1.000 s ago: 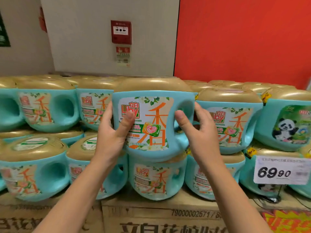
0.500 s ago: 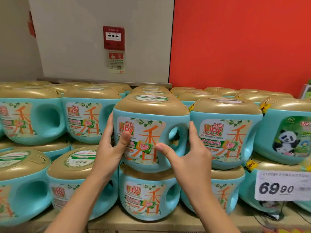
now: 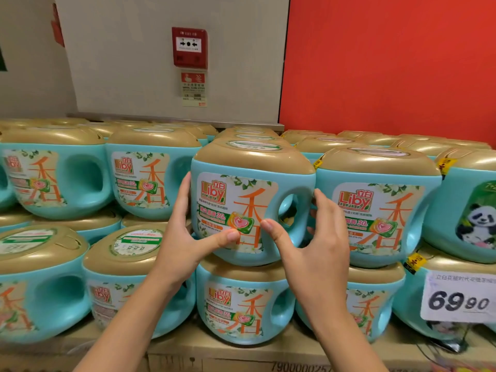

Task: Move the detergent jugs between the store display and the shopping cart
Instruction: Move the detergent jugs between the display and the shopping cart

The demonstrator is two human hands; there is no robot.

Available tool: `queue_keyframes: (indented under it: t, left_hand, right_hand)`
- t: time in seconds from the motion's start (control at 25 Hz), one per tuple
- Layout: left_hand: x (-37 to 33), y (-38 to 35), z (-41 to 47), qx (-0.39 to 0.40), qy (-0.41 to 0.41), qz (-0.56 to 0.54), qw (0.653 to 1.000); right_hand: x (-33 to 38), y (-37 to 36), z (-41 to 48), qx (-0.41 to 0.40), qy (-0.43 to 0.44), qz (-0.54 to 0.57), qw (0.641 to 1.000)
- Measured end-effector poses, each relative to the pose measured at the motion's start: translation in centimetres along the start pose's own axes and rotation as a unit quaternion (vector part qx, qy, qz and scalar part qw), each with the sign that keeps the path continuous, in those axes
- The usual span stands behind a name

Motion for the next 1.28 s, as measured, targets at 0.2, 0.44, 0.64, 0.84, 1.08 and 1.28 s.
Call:
queue_keyframes:
  t: [0.2, 0.44, 0.64, 0.84, 1.08, 1.28]
  left_hand:
    - [-0.1, -0.4, -0.5, -0.021, 0.005, -0.004, 1.0]
    - [-0.5, -1.2, -1.2, -0.043, -0.008, 0.021, 0.999]
    - [-0.8, -1.8, -2.1, -0.088, -0.016, 0.028, 0.996]
    - [-1.3, -2.0, -2.2, -0.096, -0.016, 0.044, 0.994]
    - [-1.5, -1.9, -2.4, -0.096, 0.001, 0.061, 0.993]
    - [-1.6, -2.2, -2.9, -0.106, 0.022, 0.099, 0.989]
  right_hand:
    - [-0.1, 0.1, 0.0, 0.002, -0.002, 0.003, 1.0]
    - [-0.3, 0.1, -0.5, -0.013, 0.009, 0.026, 1.0]
    - [-1.0, -0.7, -0.2, 0.055, -0.037, 0.079, 0.995]
    - [-1.2, -0.8, 0.2, 0.089, -0.016, 0.106, 0.99]
    - [-1.8, 1.8, 0.1, 0.012, 0.018, 0.102, 0.995]
    - [-6.4, 7.6, 2.6, -0.134, -0.057, 0.0, 0.989]
Point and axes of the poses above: each hand's wrist, its own z-axis towards the middle knuckle, its own y-axis out of the back of the hand, x = y × z, the point moved 5 cm from there along z, towards the middle knuckle, and after that the axes turned 11 degrees about -y, right-handed, at the moved point
